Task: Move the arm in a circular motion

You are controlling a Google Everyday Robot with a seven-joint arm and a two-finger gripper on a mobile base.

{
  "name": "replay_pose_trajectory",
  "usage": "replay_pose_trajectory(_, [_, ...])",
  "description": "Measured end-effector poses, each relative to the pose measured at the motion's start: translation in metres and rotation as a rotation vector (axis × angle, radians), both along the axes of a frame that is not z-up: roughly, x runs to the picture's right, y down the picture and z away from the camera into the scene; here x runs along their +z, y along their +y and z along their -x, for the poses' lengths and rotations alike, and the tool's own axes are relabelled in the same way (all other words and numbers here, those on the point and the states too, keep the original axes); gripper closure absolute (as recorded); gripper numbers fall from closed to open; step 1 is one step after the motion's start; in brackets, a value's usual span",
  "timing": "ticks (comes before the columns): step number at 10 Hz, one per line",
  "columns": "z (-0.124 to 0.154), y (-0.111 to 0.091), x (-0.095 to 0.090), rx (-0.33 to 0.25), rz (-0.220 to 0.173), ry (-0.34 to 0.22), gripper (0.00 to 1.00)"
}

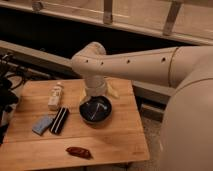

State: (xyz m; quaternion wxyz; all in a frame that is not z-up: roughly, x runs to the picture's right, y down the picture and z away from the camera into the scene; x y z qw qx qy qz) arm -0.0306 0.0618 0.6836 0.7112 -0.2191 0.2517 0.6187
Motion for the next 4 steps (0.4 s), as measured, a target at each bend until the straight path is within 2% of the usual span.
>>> replay_pose_trajectory(2, [0.01,-0.006,0.003,-0.008,-0.004,-0.01,0.0])
replay_pose_trajectory(4, [-0.001,-0.005,0.004,-0.014,-0.003,-0.007,0.0])
